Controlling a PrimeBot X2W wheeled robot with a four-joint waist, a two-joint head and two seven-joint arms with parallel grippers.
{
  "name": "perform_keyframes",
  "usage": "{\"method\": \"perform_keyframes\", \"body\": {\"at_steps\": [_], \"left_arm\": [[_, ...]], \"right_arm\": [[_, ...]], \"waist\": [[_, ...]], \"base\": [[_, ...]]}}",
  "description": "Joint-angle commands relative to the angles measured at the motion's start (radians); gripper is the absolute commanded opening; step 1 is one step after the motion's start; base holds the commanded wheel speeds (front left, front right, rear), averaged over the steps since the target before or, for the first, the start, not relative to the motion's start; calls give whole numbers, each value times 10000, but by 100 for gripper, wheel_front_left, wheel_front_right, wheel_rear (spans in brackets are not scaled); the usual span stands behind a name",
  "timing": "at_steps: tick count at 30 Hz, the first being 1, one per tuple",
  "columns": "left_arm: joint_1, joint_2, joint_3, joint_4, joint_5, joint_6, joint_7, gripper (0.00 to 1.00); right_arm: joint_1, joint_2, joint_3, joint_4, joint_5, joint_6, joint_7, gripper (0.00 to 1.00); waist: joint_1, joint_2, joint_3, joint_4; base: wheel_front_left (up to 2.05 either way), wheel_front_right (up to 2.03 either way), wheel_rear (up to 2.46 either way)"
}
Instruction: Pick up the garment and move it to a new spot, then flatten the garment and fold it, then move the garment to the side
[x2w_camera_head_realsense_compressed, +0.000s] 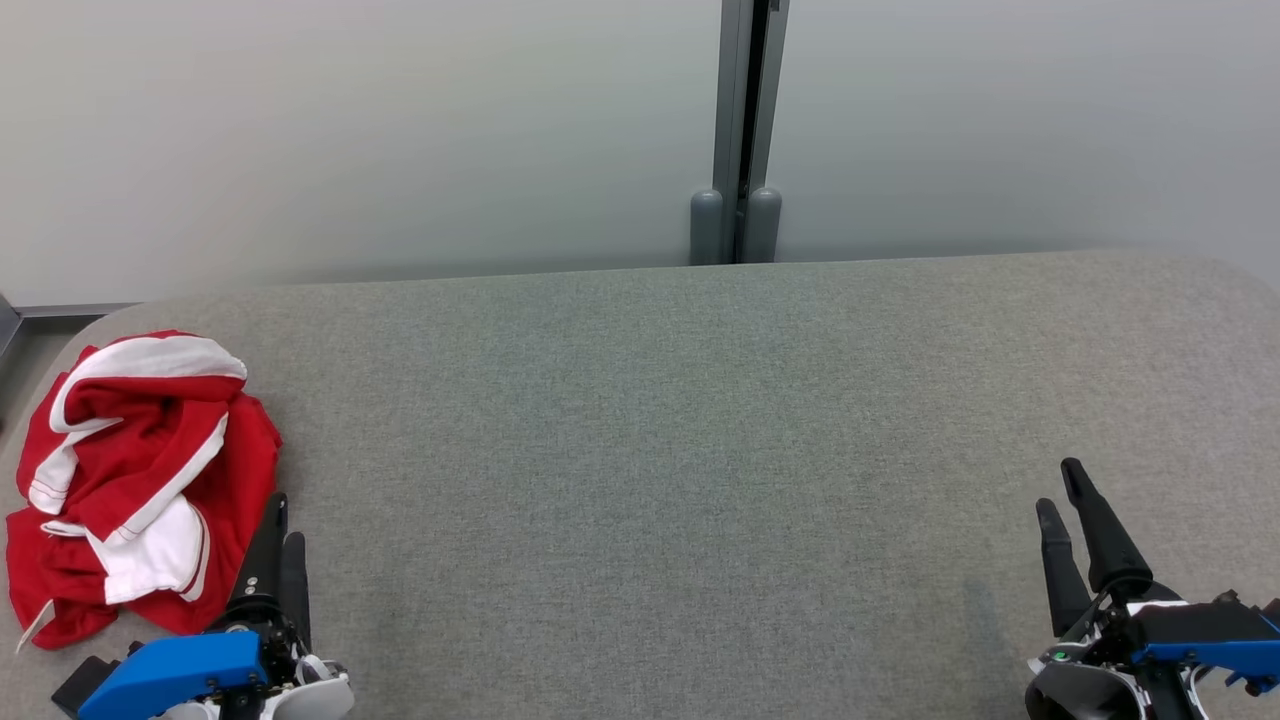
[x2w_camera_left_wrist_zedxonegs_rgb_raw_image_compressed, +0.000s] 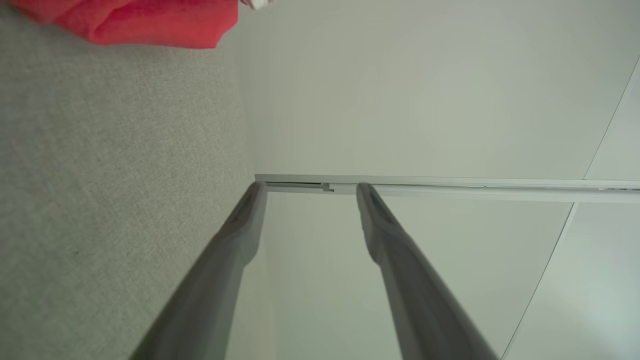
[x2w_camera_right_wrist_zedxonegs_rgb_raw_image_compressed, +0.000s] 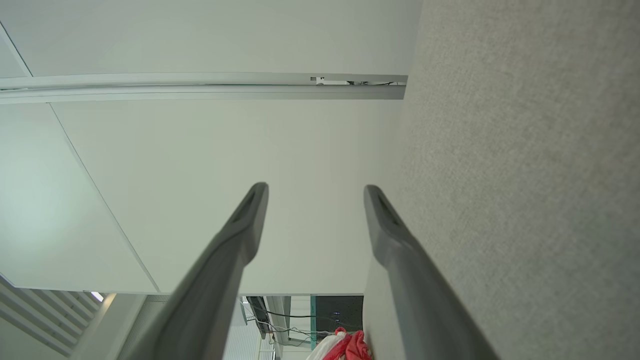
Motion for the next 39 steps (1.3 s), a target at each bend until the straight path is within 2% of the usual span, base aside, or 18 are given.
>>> {"method": "perform_keyframes", "body": {"at_steps": [1, 12, 25, 39], "left_arm": [[-261, 97, -78, -189, 198, -4, -127, 100], [-298, 176, -221, -126, 2509, -8, -649, 100], [-156, 109, -301, -326, 5216, -11, -1182, 100], [99, 88, -421, -494, 7168, 29, -1652, 100]], "right_arm": [[-100, -150, 10, -279, -125, 13, -72, 100], [-131, -734, 580, -270, -1324, 14, -847, 100], [-166, -1141, 1112, -391, -3492, 16, -1385, 100], [-10, -1500, 1679, -476, -5268, 18, -1849, 100]], "waist": [[0, 0, 0, -6], [0, 0, -7, -53], [0, 0, -35, -133], [0, 0, -77, -272]], "base": [[0, 0, 0], [0, 0, 0], [0, 0, 0], [0, 0, 0]]}}
